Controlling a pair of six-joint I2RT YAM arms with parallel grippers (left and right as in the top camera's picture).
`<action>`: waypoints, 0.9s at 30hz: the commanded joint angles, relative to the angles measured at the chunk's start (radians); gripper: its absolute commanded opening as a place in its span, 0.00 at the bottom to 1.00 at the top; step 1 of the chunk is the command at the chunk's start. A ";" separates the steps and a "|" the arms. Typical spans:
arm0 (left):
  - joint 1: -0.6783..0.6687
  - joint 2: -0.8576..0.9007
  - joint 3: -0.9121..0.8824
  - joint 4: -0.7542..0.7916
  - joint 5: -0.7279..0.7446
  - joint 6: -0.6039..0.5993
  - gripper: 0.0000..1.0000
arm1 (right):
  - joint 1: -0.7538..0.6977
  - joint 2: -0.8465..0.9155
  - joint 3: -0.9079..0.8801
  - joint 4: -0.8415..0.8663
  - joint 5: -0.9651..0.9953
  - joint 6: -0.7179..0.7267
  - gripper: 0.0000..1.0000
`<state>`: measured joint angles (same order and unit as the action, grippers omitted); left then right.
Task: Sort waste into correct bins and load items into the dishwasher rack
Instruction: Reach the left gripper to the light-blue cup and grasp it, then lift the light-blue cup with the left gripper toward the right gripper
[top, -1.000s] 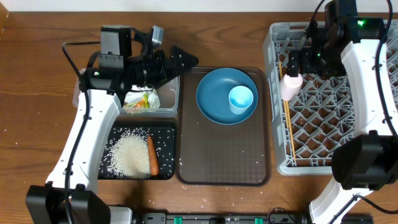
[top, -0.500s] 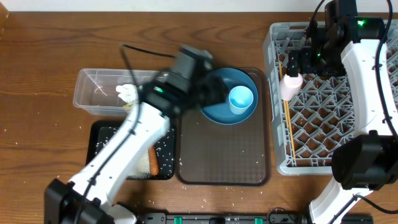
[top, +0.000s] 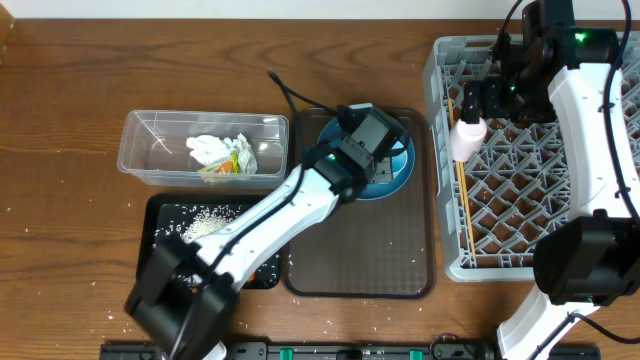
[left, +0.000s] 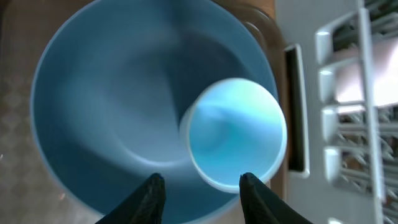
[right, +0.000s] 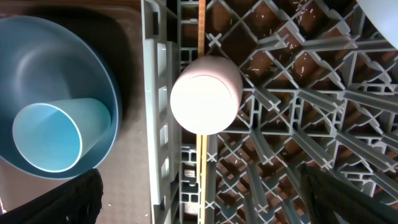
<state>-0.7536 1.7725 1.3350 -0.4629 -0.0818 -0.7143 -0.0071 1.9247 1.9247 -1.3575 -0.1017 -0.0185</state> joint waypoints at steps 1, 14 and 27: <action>0.002 0.029 0.006 0.023 -0.039 -0.006 0.40 | 0.000 -0.006 0.010 0.000 -0.007 -0.005 0.99; 0.002 0.118 0.006 0.087 -0.039 -0.006 0.32 | 0.001 -0.006 0.010 0.000 -0.007 -0.005 0.99; 0.012 0.143 0.006 0.082 -0.043 -0.004 0.19 | 0.001 -0.006 0.010 0.000 -0.007 -0.005 0.99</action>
<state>-0.7509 1.9095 1.3350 -0.3779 -0.1051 -0.7158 -0.0071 1.9251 1.9247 -1.3571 -0.1017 -0.0185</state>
